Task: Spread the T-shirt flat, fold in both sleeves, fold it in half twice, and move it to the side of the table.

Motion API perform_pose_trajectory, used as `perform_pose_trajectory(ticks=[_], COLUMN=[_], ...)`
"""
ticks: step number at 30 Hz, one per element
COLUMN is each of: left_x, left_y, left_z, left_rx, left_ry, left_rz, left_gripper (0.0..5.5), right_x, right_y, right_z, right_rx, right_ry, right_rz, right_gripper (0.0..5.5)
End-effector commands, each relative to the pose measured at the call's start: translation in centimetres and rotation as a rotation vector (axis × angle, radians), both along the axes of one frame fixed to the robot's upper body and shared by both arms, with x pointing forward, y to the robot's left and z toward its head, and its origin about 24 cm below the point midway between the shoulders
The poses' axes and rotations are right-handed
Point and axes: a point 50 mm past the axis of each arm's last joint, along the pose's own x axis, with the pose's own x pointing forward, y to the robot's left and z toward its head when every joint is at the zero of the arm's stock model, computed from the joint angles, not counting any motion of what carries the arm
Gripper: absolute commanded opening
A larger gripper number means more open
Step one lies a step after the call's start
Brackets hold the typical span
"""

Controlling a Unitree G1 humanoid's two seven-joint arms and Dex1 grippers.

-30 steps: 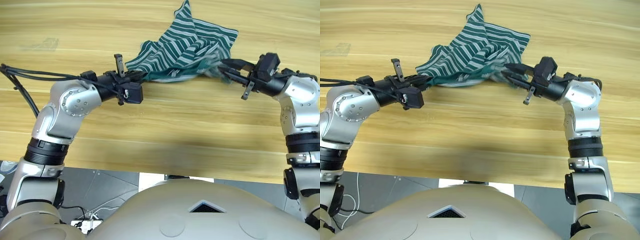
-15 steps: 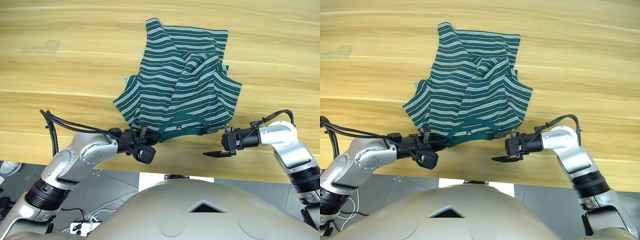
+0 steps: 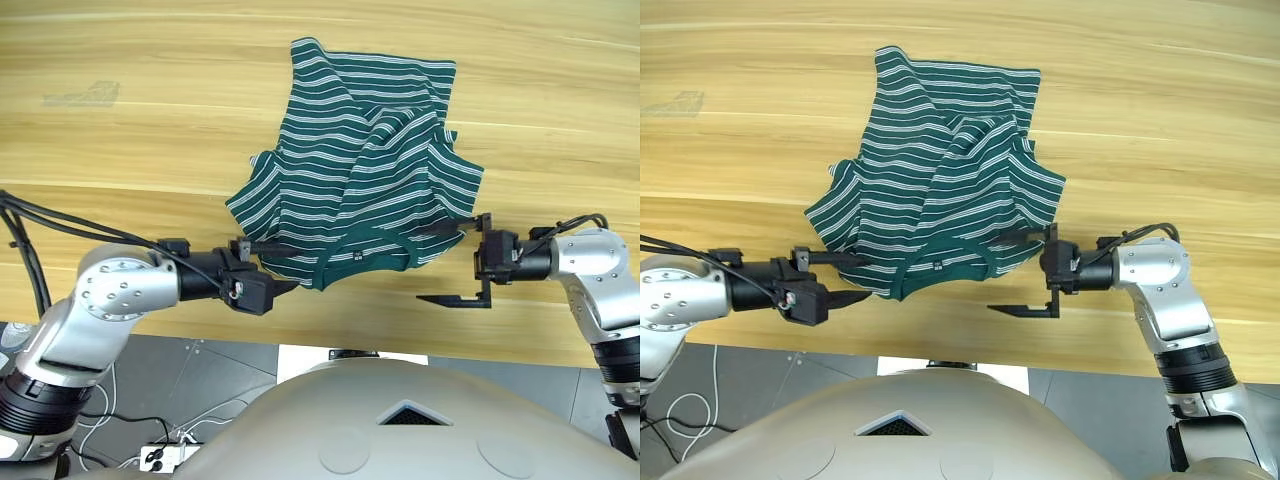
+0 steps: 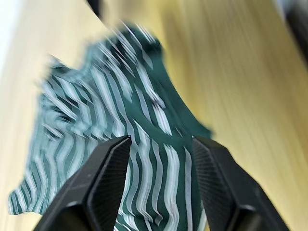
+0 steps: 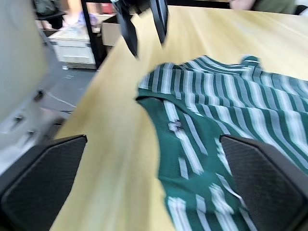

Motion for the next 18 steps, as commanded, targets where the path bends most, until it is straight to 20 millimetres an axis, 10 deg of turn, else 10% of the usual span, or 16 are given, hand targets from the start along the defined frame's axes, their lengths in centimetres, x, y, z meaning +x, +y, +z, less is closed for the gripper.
perform_pose_trajectory(ticks=[1, 7, 18], left_x=[4.7, 8.6, 7.8], left_y=[1.3, 2.4, -0.1], left_z=[2.8, 1.6, -3.9], left_rx=[-0.203, -0.207, -0.113], left_ry=[-0.187, -0.365, -0.349], left_rz=[0.285, 0.541, 0.482], left_gripper=[2.34, 2.34, 2.34], right_x=[4.2, 8.2, 9.5], right_y=[-3.6, -6.8, -5.6], right_z=[-0.3, -0.6, -2.8], right_rx=[-0.286, -0.617, -0.683], right_ry=[-0.256, -0.552, -0.657], right_rz=[-0.232, -0.397, -0.409], right_gripper=[5.11, 5.11, 5.11])
